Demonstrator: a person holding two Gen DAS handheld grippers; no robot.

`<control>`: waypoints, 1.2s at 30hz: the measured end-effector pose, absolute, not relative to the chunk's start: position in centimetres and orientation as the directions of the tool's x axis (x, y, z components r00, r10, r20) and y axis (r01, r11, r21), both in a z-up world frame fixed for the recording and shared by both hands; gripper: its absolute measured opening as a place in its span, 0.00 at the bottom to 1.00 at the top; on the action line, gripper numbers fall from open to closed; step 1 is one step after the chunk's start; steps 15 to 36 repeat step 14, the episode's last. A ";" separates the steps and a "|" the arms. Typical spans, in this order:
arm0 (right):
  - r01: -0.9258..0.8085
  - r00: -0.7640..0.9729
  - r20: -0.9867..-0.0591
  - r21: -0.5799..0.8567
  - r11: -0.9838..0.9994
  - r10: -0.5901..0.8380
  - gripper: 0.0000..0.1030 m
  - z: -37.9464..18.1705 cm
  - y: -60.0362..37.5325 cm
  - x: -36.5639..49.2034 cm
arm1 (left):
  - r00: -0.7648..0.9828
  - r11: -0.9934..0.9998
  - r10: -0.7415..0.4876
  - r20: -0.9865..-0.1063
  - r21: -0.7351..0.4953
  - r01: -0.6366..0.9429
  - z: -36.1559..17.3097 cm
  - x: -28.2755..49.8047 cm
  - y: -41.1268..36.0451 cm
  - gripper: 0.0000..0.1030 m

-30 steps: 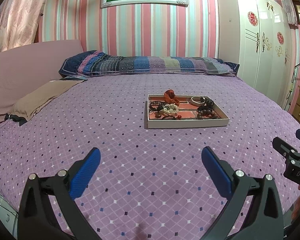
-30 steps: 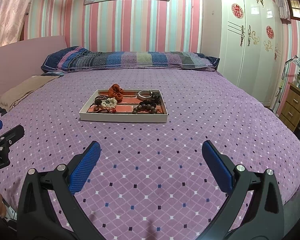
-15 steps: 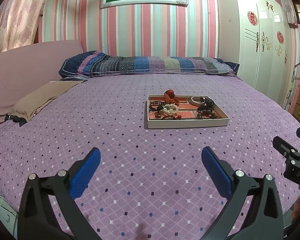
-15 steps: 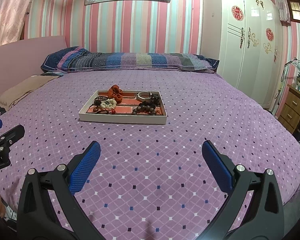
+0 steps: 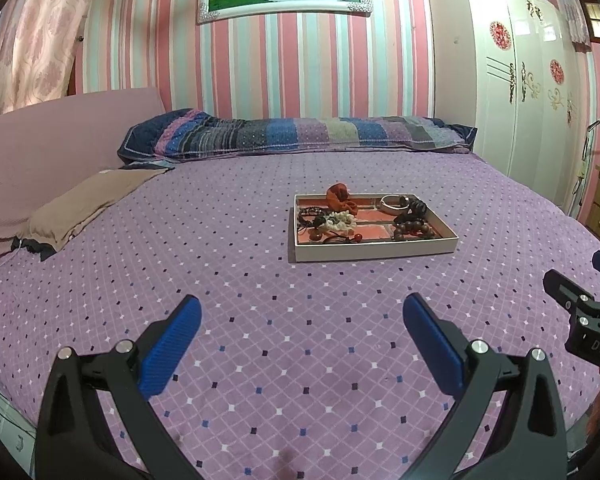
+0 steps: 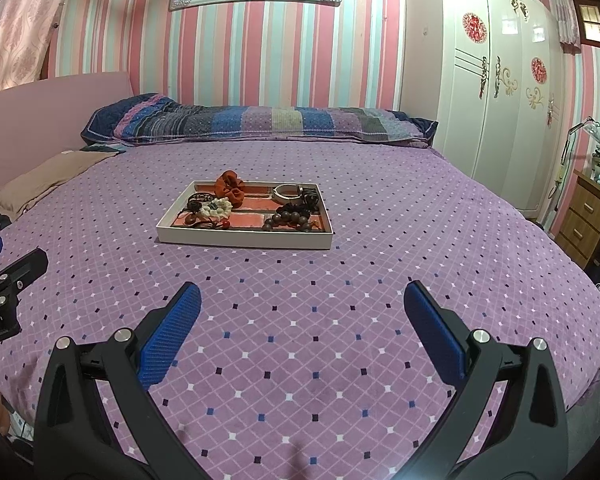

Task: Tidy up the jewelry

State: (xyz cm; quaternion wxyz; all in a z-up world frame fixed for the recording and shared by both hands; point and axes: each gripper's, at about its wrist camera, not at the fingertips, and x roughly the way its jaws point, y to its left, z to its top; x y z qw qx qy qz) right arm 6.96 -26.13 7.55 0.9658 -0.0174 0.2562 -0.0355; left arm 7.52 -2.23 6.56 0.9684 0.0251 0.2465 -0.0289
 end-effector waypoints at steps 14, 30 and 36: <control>0.061 0.865 -0.495 -0.051 0.997 -0.078 0.96 7.5 -26.3 7.1 | 0.871 0.996 -0.061 -0.487 0.028 0.086 6.6 7.6 -2.3 0.96; 0.061 0.865 -0.495 -0.051 0.997 -0.078 0.96 7.5 -26.3 7.1 | 0.871 0.996 -0.061 -0.487 0.028 0.086 6.6 7.6 -2.3 0.96; 0.061 0.865 -0.495 -0.051 0.997 -0.078 0.96 7.5 -26.3 7.1 | 0.871 0.996 -0.061 -0.487 0.028 0.086 6.6 7.6 -2.3 0.96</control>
